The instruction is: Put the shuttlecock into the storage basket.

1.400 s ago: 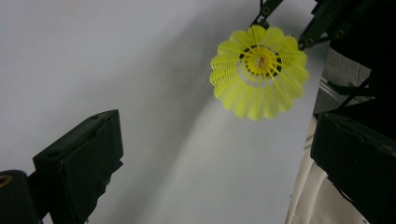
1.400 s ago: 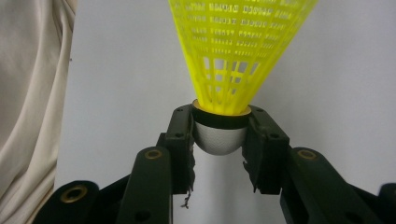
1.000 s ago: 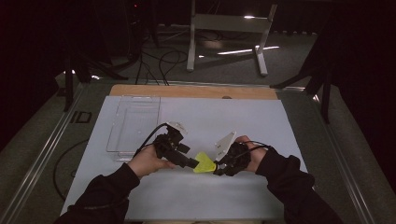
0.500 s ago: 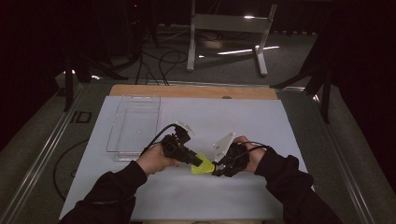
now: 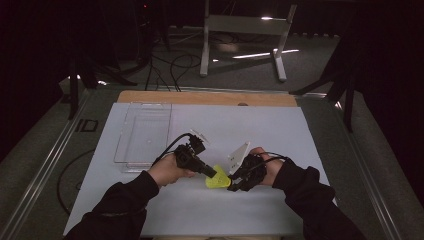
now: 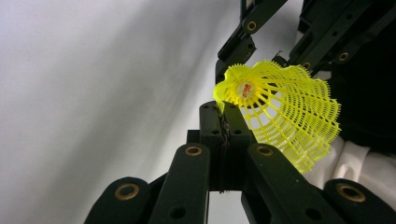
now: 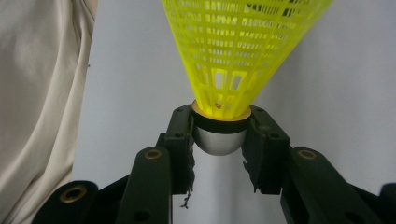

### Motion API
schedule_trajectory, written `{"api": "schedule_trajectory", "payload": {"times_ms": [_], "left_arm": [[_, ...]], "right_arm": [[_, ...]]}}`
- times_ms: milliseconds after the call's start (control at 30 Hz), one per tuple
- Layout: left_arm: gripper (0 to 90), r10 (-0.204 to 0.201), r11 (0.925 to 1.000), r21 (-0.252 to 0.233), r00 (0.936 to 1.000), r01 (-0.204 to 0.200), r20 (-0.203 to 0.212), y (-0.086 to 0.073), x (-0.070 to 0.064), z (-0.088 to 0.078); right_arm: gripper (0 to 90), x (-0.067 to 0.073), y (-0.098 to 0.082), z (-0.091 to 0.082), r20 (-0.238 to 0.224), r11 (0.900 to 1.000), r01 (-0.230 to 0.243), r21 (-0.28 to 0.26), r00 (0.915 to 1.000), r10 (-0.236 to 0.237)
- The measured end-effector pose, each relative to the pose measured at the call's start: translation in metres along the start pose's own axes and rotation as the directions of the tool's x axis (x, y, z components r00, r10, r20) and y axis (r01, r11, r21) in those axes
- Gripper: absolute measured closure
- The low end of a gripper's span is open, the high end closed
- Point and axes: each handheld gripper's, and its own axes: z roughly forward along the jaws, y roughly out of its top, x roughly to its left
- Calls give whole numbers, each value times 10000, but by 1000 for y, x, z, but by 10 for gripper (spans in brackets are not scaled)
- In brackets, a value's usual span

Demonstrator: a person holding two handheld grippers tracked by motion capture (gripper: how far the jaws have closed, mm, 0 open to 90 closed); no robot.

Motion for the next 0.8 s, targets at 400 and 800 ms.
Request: {"api": "schedule_trajectory", "payload": {"times_ms": [400,800], "left_arm": [[900,171,9996,231,9997,-167,-162,15,-9,-10],[900,63,9956,935,9981,-5,-620,26,-14,-25]], "right_arm": [[370,3,-1,0,1126,9983,-522,-248,9921,547],[95,11,-13,0,1924,9906,-910,-1021,9752,1094]]}}
